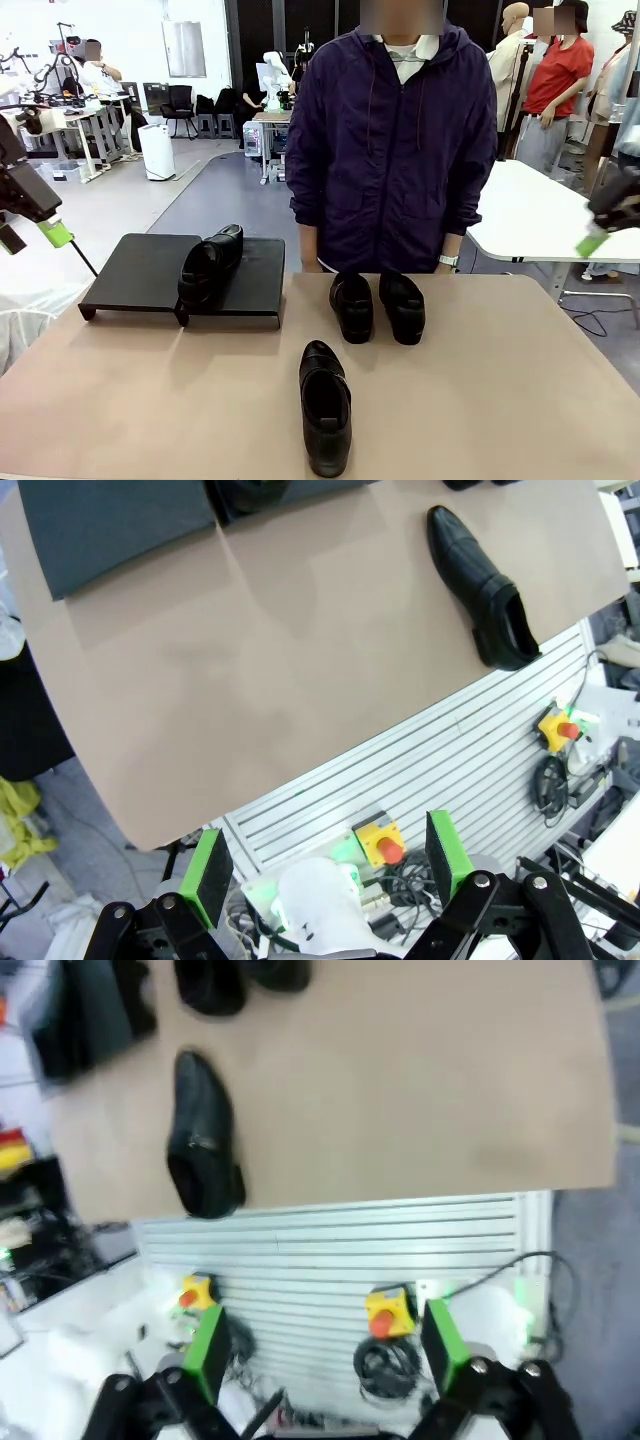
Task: Organize the shoes by placing them on the stand.
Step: Pick up one Shoe and place it in the middle of the table, then place the Shoe from the middle of the table onto the Shoes Stand.
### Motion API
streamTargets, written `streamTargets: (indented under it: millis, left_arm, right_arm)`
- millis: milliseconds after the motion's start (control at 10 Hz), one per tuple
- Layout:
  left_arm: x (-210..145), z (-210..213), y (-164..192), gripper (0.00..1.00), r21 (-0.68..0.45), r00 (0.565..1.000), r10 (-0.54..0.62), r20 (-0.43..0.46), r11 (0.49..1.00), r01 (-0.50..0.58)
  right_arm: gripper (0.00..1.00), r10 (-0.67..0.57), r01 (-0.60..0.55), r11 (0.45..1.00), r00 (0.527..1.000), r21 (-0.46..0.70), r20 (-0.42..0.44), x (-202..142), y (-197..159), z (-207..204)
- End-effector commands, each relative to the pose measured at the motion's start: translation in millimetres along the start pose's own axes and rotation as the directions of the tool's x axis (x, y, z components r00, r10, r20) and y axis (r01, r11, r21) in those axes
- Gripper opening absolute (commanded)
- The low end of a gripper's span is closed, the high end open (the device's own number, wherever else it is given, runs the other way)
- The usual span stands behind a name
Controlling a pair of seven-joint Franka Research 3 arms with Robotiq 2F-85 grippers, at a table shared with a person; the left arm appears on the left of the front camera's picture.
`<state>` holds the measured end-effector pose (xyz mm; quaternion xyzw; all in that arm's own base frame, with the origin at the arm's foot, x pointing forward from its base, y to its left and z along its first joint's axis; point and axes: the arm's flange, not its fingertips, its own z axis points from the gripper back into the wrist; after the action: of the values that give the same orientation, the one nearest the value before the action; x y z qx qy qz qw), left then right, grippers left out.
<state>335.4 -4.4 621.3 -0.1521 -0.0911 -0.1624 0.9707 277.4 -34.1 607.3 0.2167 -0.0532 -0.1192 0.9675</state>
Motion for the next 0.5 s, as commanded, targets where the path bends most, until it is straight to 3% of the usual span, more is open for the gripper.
streamTargets:
  millis: [0, 100, 400]
  left_arm:
    - [0, 1, -2, 1.00, -0.018, 1.000, 0.007, 0.013, 1.000, -0.007]
    - [0, 1, -2, 1.00, -0.018, 1.000, 0.007, 0.013, 1.000, -0.007]
    - [0, 1, -2, 1.00, -0.018, 1.000, 0.007, 0.013, 1.000, -0.007]
  right_arm:
    - [1.00, 0.007, 0.010, 0.986, 0.994, -0.164, 0.107, 3, 0, -34]
    - [1.00, 0.000, 0.000, 1.000, 1.000, 0.000, 0.000, 0, 0, 0]
    - [1.00, 0.000, 0.000, 1.000, 1.000, 0.000, 0.000, 0, 0, 0]
